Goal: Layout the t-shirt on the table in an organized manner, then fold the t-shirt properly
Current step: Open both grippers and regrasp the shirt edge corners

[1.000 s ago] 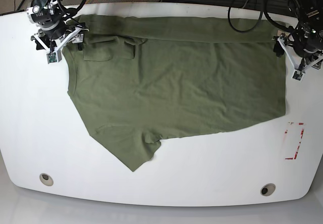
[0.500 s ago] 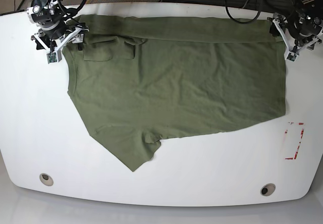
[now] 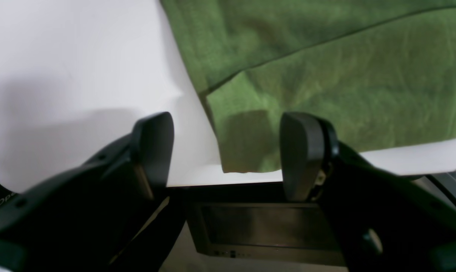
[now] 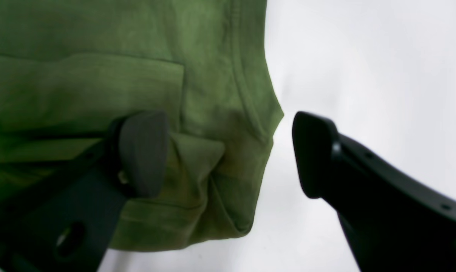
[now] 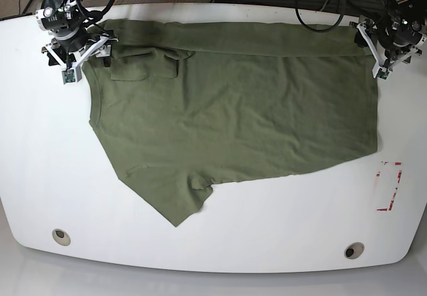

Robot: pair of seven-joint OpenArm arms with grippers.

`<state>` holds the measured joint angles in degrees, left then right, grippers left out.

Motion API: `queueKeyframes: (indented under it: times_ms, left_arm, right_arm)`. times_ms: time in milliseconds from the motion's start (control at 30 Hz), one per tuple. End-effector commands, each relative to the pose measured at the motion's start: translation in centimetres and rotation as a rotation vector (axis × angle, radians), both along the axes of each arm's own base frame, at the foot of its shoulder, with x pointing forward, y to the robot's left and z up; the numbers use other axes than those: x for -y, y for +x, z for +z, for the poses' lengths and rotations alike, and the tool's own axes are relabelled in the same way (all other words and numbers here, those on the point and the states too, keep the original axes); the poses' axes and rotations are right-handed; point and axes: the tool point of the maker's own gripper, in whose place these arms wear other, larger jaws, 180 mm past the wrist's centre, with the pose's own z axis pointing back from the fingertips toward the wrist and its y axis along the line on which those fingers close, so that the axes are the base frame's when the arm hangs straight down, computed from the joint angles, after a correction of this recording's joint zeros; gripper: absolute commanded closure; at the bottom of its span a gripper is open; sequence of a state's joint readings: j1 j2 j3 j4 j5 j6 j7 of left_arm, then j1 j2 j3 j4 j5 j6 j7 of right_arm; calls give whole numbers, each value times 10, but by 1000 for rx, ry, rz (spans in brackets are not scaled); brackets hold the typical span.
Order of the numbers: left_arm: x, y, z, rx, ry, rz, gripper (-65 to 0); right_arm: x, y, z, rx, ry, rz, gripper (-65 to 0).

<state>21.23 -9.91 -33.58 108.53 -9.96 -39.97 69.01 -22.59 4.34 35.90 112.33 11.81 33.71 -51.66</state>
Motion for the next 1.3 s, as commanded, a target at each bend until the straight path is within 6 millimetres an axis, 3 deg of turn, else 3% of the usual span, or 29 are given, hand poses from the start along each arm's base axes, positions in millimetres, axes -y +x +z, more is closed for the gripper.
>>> queueKeyframes:
  times_ms: [0,400,467,600,900,967,1133,1267]
  left_arm:
    - [-4,5,7,21,18,-9,-390]
    - [4,7,3,11,8,-39,-388]
    - [7,7,2,8,5,-47,-360]
    - [10,7,1,6,-1,-55,-233]
    - [10,7,1,4,-1,-53,-193]
    - [10,7,1,4,-1,-53,-162]
    - [9,7,1,4,4,-55,-13]
    - [8,7,2,5,6,-54,0]
  right_arm:
    - [2,5,8,31,-10,10,-488]
    - [2,6,8,31,-10,9,-488]
    - [2,5,8,30,-9,7,-488]
    - [4,2,0,10,1,-3,-488]
    - [3,-5,-9,-18,19,-10,-488]
    - [3,-6,-9,-19,19,-10,-488]
    - [-3,-8,-11,-19,35,-16,-488]
    - [-8,-15,-11,-27,37,-12,-488]
